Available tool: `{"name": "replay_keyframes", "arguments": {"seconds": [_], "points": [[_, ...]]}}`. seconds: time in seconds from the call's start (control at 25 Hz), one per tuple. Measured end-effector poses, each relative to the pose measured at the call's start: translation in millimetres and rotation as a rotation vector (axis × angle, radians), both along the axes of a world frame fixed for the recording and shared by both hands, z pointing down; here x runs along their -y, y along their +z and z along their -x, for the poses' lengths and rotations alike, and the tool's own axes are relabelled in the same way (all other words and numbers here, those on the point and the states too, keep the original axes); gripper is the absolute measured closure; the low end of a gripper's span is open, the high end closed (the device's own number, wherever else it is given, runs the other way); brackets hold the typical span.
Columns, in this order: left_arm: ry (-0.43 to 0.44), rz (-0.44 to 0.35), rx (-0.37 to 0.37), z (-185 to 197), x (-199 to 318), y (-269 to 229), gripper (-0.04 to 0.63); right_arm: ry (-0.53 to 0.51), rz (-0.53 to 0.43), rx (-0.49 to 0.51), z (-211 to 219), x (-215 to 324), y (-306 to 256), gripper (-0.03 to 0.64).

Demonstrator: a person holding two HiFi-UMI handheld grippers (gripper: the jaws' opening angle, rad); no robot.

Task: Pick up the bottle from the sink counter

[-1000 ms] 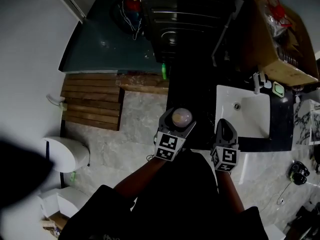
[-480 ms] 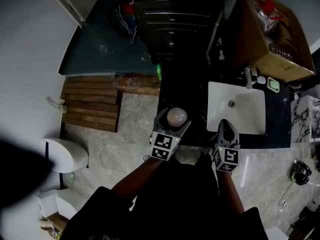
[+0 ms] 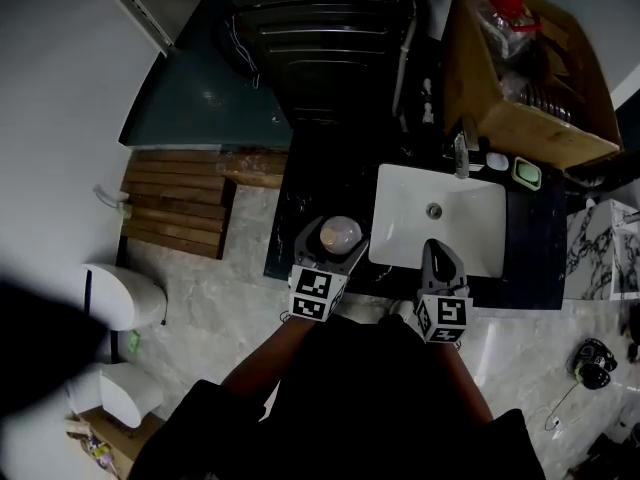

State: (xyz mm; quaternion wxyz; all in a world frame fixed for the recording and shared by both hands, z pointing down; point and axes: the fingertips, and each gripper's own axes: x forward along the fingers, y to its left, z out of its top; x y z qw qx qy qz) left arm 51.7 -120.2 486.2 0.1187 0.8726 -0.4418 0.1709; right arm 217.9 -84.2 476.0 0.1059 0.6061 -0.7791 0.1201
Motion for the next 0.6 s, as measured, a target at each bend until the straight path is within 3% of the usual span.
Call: {"name": "replay_keyframes", "arguments": {"seconds": [0.4, 0.6], "points": [[-0.045, -0.011, -0.05, -83, -6, -7, 0.201, -0.031, -0.058, 0.02, -84, 1, -12, 0.578], [-0.074, -0.026, -0.035, -120, -9, -13, 0.201, -0.029, -0.067, 0.021, -125, 3, -14, 0.578]]}}
